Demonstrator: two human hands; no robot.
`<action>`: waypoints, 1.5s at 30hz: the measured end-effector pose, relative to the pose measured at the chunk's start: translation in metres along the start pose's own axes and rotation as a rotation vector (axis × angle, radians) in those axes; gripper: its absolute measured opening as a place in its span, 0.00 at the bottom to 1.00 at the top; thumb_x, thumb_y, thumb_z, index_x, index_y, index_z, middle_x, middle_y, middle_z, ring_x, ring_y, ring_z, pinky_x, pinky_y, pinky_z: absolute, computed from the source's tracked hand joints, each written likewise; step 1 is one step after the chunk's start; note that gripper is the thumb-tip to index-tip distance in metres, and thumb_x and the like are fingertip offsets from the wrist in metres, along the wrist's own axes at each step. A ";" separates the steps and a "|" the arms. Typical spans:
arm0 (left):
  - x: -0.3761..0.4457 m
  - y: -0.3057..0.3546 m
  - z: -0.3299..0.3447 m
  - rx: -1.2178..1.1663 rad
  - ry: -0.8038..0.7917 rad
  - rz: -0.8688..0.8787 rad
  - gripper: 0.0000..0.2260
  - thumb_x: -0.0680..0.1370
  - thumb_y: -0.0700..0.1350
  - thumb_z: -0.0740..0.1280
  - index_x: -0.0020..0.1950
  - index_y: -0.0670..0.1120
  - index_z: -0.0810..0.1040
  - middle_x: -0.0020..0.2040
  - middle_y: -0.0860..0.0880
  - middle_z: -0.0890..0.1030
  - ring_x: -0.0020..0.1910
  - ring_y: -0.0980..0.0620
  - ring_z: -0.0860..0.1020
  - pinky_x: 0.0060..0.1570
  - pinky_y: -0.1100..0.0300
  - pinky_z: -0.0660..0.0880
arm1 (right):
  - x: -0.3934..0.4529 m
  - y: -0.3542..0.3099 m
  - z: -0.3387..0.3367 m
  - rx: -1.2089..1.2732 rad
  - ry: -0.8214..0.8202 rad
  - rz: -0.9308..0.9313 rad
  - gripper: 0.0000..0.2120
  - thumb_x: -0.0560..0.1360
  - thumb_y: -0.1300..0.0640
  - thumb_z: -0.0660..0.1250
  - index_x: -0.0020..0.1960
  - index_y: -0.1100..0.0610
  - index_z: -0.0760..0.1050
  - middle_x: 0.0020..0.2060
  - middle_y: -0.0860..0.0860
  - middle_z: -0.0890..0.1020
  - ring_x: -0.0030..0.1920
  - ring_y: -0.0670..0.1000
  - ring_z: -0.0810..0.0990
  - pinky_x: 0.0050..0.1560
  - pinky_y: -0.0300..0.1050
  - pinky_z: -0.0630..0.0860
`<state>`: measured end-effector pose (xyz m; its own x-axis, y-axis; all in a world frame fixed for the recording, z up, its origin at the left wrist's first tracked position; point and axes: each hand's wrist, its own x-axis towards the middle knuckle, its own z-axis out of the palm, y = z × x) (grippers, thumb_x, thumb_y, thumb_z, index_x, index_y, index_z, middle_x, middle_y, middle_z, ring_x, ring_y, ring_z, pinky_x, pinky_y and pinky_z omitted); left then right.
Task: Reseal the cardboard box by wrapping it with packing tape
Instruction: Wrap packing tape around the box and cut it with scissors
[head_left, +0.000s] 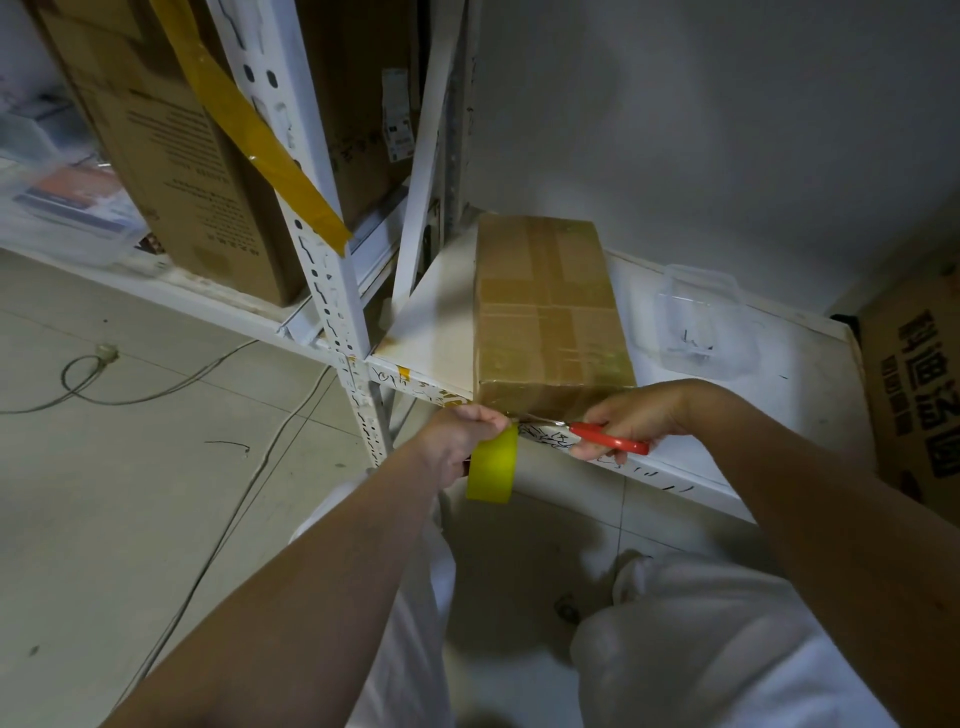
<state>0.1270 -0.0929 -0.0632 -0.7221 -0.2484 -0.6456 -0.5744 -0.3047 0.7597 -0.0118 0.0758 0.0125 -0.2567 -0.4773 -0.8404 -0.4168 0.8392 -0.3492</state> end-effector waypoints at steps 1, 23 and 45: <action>0.001 -0.001 -0.001 0.000 -0.008 -0.001 0.07 0.79 0.40 0.64 0.43 0.47 0.78 0.44 0.48 0.80 0.50 0.46 0.76 0.56 0.52 0.71 | 0.003 -0.002 -0.001 0.000 0.019 -0.003 0.30 0.63 0.31 0.66 0.57 0.50 0.75 0.50 0.51 0.78 0.44 0.45 0.78 0.47 0.41 0.73; 0.007 0.003 0.000 -0.028 0.008 0.019 0.06 0.78 0.38 0.67 0.41 0.45 0.78 0.49 0.45 0.81 0.58 0.45 0.77 0.64 0.50 0.71 | 0.020 -0.011 0.008 -0.024 0.357 -0.123 0.26 0.64 0.35 0.74 0.41 0.60 0.82 0.30 0.54 0.81 0.29 0.48 0.78 0.34 0.40 0.75; -0.003 0.006 0.009 -0.023 0.077 -0.047 0.12 0.75 0.35 0.69 0.33 0.46 0.76 0.38 0.49 0.79 0.48 0.50 0.78 0.62 0.55 0.71 | -0.036 -0.066 -0.011 -0.461 0.987 -0.127 0.25 0.67 0.32 0.68 0.53 0.50 0.74 0.41 0.46 0.79 0.42 0.49 0.76 0.49 0.43 0.70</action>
<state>0.1221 -0.0859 -0.0557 -0.6624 -0.3032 -0.6851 -0.5973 -0.3383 0.7272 0.0154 0.0346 0.0701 -0.6885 -0.7244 -0.0360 -0.7228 0.6894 -0.0483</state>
